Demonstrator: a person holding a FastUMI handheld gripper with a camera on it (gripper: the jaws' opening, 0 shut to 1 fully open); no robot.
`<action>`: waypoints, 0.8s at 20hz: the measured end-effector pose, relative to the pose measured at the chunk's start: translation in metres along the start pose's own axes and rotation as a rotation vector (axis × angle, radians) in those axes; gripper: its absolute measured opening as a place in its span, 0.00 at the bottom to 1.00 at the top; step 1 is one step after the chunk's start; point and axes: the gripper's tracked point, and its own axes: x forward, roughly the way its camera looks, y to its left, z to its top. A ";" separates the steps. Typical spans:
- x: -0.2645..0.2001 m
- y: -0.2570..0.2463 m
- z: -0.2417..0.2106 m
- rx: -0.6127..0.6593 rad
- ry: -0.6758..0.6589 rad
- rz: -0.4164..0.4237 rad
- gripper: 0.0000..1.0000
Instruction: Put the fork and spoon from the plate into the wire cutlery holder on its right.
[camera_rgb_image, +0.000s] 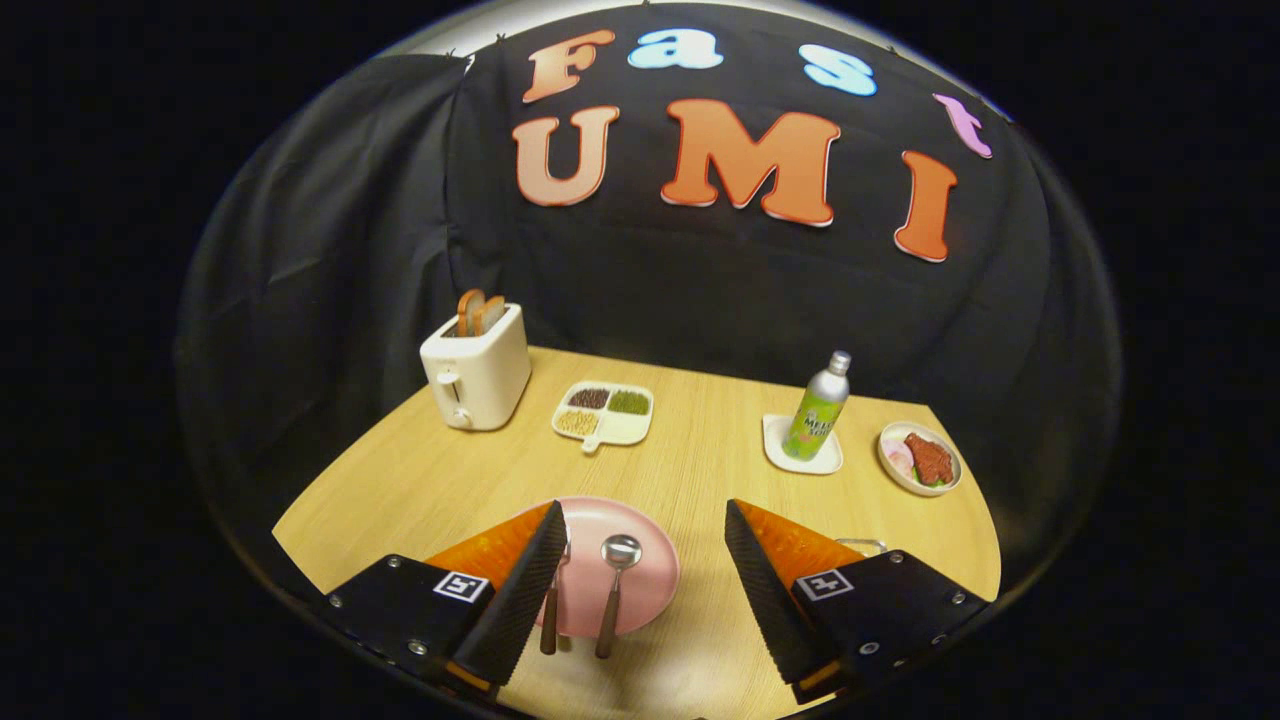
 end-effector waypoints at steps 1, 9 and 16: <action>0.006 0.004 -0.009 -0.004 0.030 0.010 0.94; 0.045 0.024 -0.089 -0.019 0.332 0.080 0.83; 0.073 0.027 -0.128 -0.045 0.510 0.091 0.64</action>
